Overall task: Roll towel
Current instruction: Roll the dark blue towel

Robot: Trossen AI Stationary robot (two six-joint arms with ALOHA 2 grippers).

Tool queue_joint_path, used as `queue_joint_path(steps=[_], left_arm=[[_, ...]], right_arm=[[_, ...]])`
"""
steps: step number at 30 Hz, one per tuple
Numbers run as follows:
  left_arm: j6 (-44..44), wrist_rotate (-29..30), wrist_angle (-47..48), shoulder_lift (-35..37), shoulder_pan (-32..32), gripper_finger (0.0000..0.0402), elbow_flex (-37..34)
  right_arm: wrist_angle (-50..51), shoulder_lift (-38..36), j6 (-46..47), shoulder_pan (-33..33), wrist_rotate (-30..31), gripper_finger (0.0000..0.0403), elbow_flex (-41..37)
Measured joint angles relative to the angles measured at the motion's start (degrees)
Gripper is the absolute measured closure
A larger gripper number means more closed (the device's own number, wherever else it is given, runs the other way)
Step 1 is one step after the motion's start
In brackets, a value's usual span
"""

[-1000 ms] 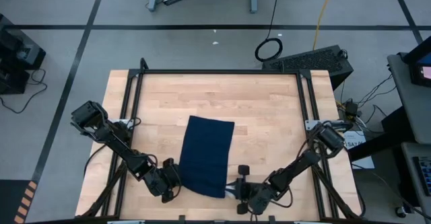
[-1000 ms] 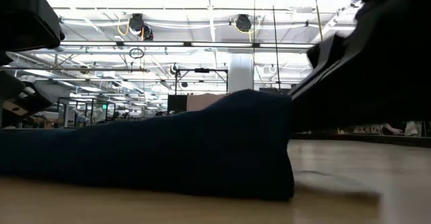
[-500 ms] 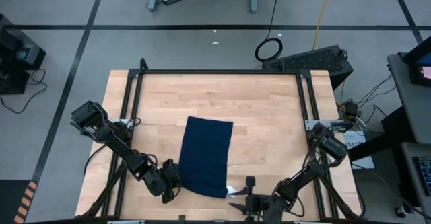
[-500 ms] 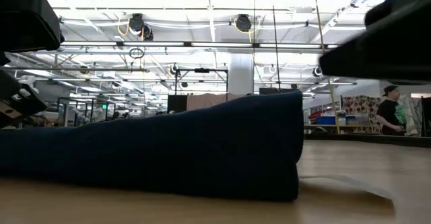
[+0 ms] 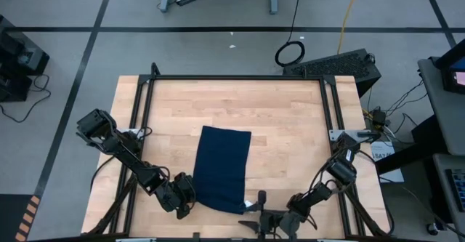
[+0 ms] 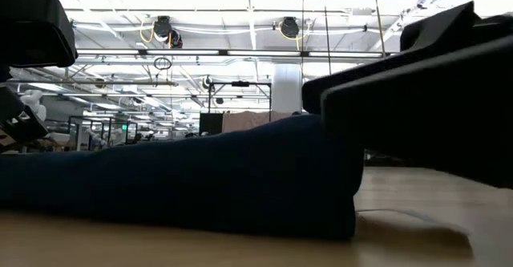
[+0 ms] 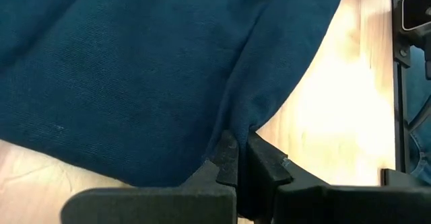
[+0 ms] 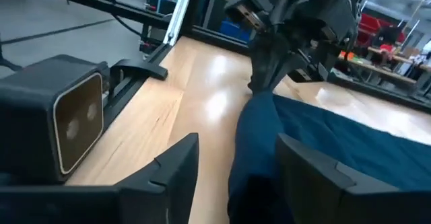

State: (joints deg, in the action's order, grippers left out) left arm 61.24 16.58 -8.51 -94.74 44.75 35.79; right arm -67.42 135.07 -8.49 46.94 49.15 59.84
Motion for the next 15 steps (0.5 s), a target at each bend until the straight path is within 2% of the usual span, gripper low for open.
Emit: queue_joint_path(steps=[4, 7, 15], left_arm=[[0.9, 0.1, 0.0, 0.0, 0.0, 0.0392, 0.0], [1.5, 0.4, 0.3, 0.0, 0.0, 0.0392, 0.0], [4.1, 0.5, 0.0, 0.0, -0.1, 0.0392, 0.0]], right_arm=[[0.7, 0.0, -1.2, -0.1, -1.0, 0.0192, 1.4], [4.0, 0.0, 1.5, -1.0, -3.3, 0.0181, 1.8], [5.5, 0.0, 4.7, -4.0, -5.9, 0.0177, 1.9]])
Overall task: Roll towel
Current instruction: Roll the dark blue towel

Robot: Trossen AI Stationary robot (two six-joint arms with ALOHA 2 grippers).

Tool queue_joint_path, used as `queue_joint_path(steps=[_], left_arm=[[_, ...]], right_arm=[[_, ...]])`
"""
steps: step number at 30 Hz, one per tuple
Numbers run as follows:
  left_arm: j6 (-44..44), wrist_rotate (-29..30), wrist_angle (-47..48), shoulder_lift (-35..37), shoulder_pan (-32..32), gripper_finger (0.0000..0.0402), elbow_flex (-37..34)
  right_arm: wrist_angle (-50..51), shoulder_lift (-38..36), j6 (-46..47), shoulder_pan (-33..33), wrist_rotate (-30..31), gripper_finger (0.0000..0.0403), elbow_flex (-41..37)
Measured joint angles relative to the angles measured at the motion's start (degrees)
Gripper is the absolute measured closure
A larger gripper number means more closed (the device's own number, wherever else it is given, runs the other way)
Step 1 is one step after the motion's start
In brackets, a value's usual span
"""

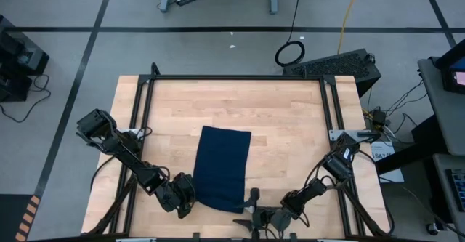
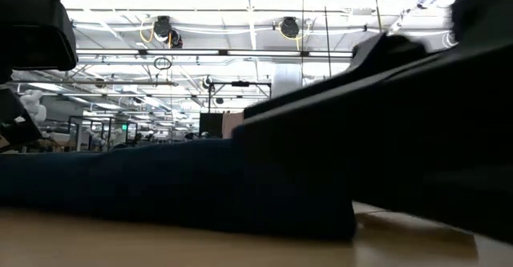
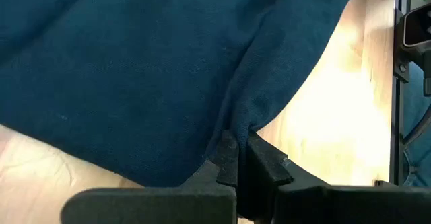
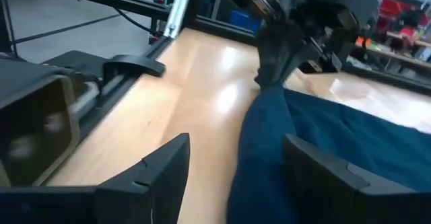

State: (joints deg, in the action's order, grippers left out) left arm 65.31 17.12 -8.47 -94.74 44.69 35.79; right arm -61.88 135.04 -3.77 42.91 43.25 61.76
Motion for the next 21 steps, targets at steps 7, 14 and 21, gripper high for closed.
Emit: queue_joint_path(steps=[7, 14, 21], left_arm=[[3.4, -0.1, 0.0, 0.0, 0.1, 0.0392, 0.0], [4.9, -0.2, -0.3, 0.0, 0.1, 0.0374, 0.0], [1.3, -0.9, -3.2, 0.0, 0.6, 0.0329, 0.0]], right_arm=[[6.0, -0.2, 10.3, -2.0, -0.4, 0.0179, 0.1], [11.0, -0.2, 18.9, -2.9, -0.1, 0.0207, 0.1], [13.2, -0.3, 24.1, -3.6, 1.2, 0.0257, 0.1]])
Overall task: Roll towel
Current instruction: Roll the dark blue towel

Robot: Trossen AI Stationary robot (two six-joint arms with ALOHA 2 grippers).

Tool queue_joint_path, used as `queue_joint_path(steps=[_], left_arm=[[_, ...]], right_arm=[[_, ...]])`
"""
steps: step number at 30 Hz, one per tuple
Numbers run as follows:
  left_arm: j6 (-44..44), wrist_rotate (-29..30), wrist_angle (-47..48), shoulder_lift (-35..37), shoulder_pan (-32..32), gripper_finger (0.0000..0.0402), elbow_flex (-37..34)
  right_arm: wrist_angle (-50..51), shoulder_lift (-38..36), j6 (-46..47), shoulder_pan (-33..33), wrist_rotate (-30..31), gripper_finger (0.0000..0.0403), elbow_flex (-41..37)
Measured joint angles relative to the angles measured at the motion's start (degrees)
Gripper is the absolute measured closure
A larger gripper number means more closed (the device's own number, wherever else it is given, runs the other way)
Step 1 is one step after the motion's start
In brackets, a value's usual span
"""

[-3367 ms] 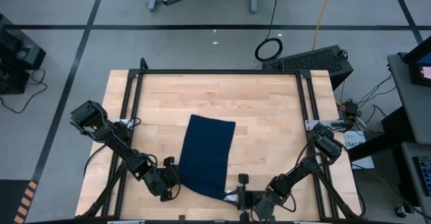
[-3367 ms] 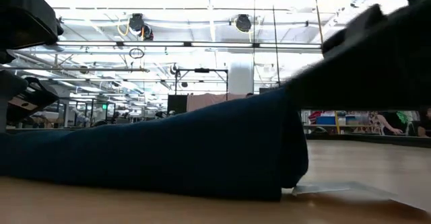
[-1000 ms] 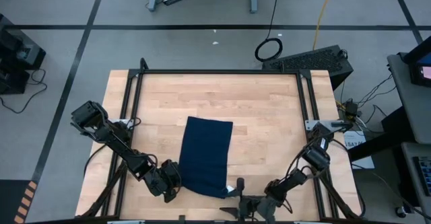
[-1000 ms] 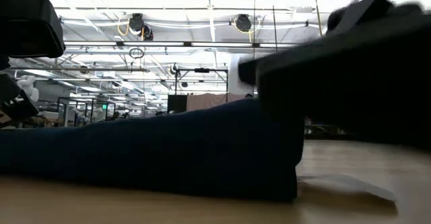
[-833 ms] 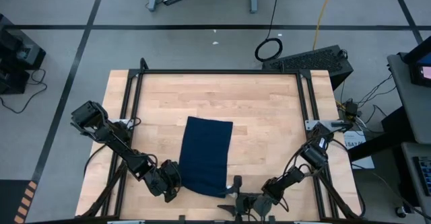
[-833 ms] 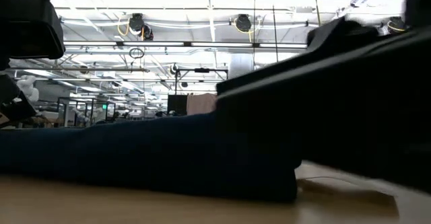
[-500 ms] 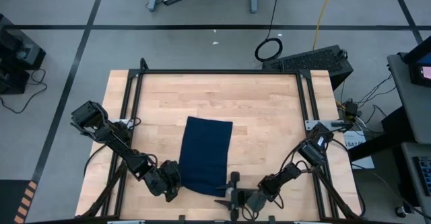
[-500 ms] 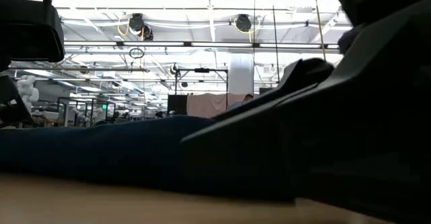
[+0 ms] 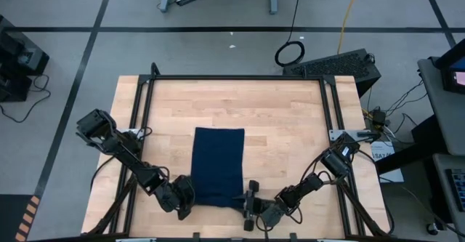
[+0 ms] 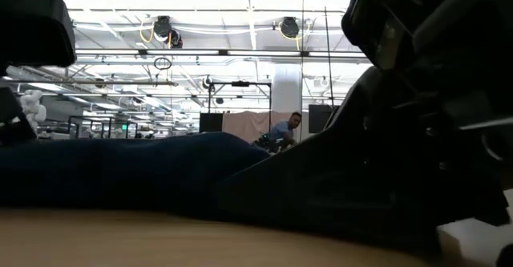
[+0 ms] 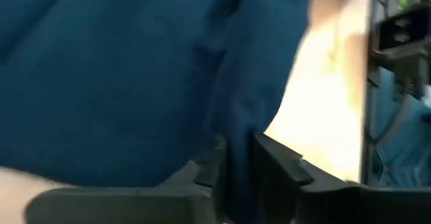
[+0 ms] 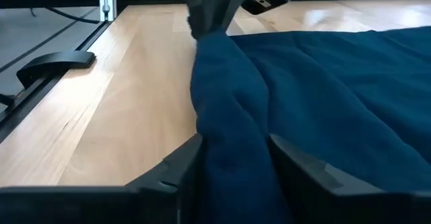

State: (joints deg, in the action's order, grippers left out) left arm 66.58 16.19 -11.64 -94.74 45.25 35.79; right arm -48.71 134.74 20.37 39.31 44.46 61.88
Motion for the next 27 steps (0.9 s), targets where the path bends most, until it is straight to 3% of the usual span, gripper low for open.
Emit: queue_joint_path(steps=[6, 11, 16, 22, 27], left_arm=[[-5.2, -0.7, 2.0, 1.9, 0.4, 0.0248, 0.0], [-8.3, 0.0, 10.5, 8.2, 0.6, 0.0190, 0.0], [-13.8, 11.3, 8.4, 12.5, 2.9, 0.0177, 0.0], [-23.5, 21.6, -2.1, 7.3, 6.7, 0.0176, 0.1], [-23.6, 23.2, -6.3, -1.5, 8.1, 0.0164, 0.1]], right_arm=[[-0.1, 0.0, 1.1, -0.2, -0.6, 0.0309, 0.0], [-1.1, 0.1, 1.4, -0.3, -2.5, 0.0345, -0.1], [-1.3, -0.2, 3.6, -0.7, -3.7, 0.0369, -0.1], [-1.5, -0.3, 9.0, -1.0, -3.6, 0.0378, -0.1], [-1.5, -0.3, 10.3, -1.1, -3.5, 0.0377, -0.1]])
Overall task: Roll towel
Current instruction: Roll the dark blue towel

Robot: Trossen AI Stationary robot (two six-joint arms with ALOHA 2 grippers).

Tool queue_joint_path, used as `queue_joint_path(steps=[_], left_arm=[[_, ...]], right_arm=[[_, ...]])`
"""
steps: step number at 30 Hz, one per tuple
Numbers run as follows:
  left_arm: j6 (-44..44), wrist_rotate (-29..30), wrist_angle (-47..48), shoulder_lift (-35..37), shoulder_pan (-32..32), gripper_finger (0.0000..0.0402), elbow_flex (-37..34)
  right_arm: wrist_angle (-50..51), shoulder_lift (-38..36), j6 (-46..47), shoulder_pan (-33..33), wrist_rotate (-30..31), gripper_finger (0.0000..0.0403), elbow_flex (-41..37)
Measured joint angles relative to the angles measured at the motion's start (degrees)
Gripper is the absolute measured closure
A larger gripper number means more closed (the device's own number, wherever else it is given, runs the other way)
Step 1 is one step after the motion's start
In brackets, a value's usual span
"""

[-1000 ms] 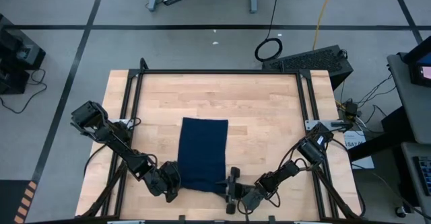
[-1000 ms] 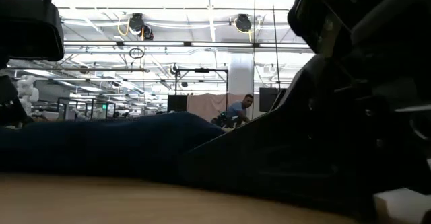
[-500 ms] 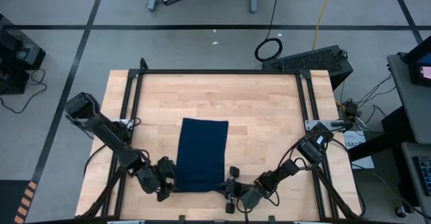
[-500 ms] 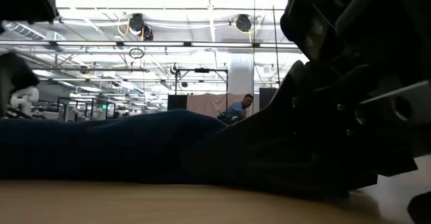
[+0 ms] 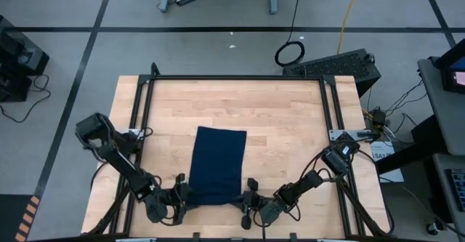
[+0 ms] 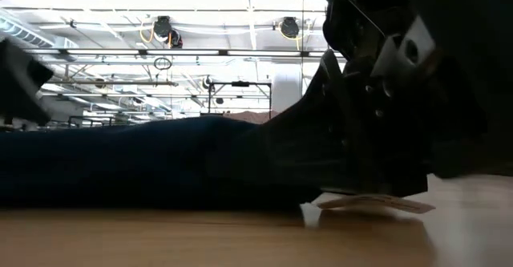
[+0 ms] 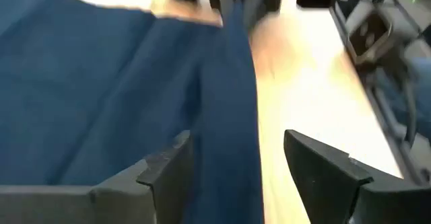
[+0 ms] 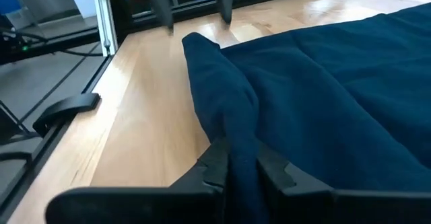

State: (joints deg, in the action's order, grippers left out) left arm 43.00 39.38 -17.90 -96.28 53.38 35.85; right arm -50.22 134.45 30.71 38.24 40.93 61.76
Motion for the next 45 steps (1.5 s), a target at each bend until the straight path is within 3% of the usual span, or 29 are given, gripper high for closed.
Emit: queue_joint_path(steps=[7, 12, 16, 21, 22, 28, 34, 41, 45], left_arm=[[-0.4, 2.9, -4.6, -5.2, 1.3, 0.0141, 0.2], [2.9, 2.9, -3.7, -5.2, 0.6, 0.0161, 0.4], [3.1, 2.0, -3.9, -5.2, -0.6, 0.0238, 0.4], [3.2, -6.0, -4.0, -5.2, -2.5, 0.0372, 0.4], [3.2, -6.8, -4.1, -5.2, -2.8, 0.0385, 0.4], [4.6, -11.5, -4.1, -5.2, -4.5, 0.0382, 0.4], [9.1, -24.3, -5.0, -5.2, -8.6, 0.0394, 0.4], [12.8, -35.8, -8.2, -5.1, -13.6, 0.0391, 0.4], [13.6, -38.7, -8.6, -5.1, -16.4, 0.0390, 0.4]], right_arm=[[-0.1, -0.1, 3.5, 0.0, 0.1, 0.0378, 0.0], [-0.2, -0.2, 4.8, 0.0, -1.0, 0.0378, 0.0], [-0.4, -0.2, 5.5, 0.0, -3.6, 0.0378, 0.0], [-0.5, -0.3, 7.3, 0.0, -4.8, 0.0378, 0.1], [-0.5, -0.3, 7.3, 0.0, -4.8, 0.0378, 0.1], [-0.3, -0.4, 7.1, 0.0, -8.4, 0.0378, 0.0], [-0.1, -0.5, 4.3, 0.5, -12.0, 0.0370, 0.0], [10.6, -3.7, 1.1, 1.7, -17.2, 0.0309, 0.1], [19.8, -7.1, 0.9, 3.7, -14.2, 0.0262, 0.0]])
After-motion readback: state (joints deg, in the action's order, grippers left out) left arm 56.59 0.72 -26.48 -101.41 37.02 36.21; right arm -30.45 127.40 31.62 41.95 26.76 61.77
